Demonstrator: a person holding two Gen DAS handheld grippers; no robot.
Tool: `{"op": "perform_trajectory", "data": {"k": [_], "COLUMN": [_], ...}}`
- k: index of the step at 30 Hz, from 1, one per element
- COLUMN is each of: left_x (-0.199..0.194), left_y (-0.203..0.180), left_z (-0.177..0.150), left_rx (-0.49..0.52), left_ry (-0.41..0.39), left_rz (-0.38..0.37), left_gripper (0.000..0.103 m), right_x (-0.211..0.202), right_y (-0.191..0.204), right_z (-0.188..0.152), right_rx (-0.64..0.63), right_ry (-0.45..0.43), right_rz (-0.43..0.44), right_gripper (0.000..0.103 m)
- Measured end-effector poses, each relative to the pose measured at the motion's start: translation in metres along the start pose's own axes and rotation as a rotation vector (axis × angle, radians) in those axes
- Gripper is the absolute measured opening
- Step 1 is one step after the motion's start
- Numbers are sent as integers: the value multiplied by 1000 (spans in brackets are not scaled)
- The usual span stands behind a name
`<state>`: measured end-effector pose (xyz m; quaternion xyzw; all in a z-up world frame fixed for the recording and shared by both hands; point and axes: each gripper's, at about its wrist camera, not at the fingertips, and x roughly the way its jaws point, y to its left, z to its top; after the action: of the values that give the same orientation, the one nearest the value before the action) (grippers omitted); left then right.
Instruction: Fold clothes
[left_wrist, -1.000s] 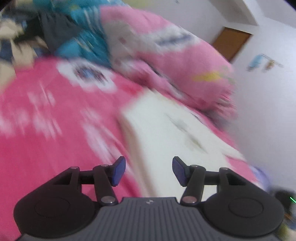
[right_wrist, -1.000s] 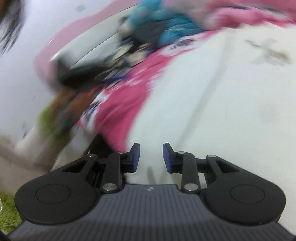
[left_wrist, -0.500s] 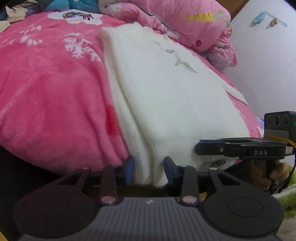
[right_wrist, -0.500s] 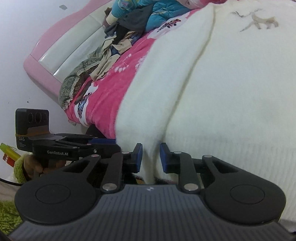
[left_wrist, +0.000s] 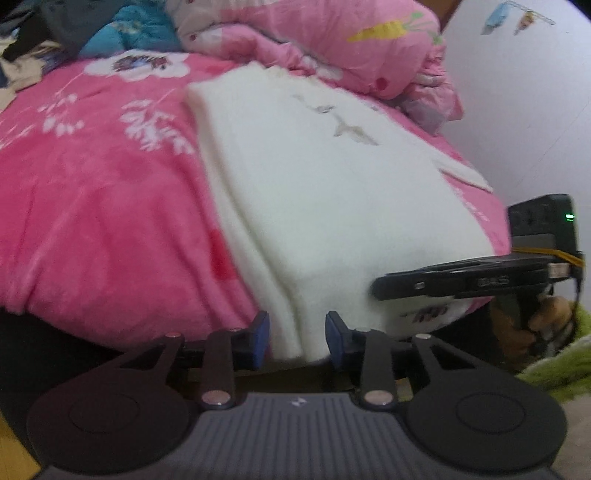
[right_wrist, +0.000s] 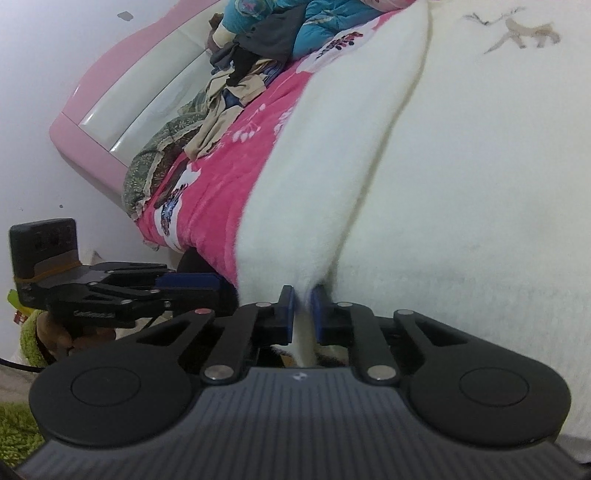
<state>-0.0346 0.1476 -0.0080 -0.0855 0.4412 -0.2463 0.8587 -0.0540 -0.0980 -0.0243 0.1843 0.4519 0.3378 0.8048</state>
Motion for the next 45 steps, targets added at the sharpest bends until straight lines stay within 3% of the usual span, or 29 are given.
{"op": "perform_trajectory", "data": {"k": [3, 5, 9, 11, 12, 13, 14, 19, 27, 31, 34, 37, 40, 42, 45], "left_x": [15, 24, 33, 37, 39, 40, 39, 25, 32, 38, 31, 13, -5, -10, -3], "left_y": [-4, -5, 4, 9, 11, 12, 14, 19, 14, 11, 12, 17, 18, 9, -14], "left_z": [4, 5, 6, 7, 7, 8, 8, 6, 0, -4, -5, 1, 24, 47, 86], "left_rx": [14, 16, -14, -29, -37, -45, -55, -99, -29, 32, 42, 28, 28, 73, 166], "left_ry": [23, 40, 58, 64, 63, 60, 54, 32, 45, 103, 141, 130, 91, 56, 14], "left_rz": [-5, -12, -26, -30, -29, -30, -37, -67, 5, 27, 53, 57, 60, 67, 41], "left_gripper": [34, 34, 31, 27, 22, 10, 9, 8, 8, 15, 36, 39, 46, 49, 54], "right_x": [2, -13, -5, 3, 7, 10, 14, 24, 63, 88, 101, 109, 101, 93, 59], "right_y": [-1, 22, 15, 10, 8, 6, 6, 14, 20, 19, 20, 19, 13, 7, -8], "right_z": [1, -14, -9, -5, -3, -1, 1, 11, 22, 29, 32, 37, 48, 56, 73], "right_rx": [10, 28, 41, 54, 57, 54, 46, -10, -78, -110, -135, -139, -95, -63, -10], "right_ry": [7, -1, 0, 1, 1, 2, 2, -15, 7, 30, 67, 87, 36, -7, -143], "right_rz": [3, -15, -9, -2, 1, 2, 2, 4, -45, -71, -73, -68, -55, -47, -52], "right_gripper": [11, 11, 11, 11, 11, 11, 11, 7, 7, 9, 18, 27, 36, 52, 57]}}
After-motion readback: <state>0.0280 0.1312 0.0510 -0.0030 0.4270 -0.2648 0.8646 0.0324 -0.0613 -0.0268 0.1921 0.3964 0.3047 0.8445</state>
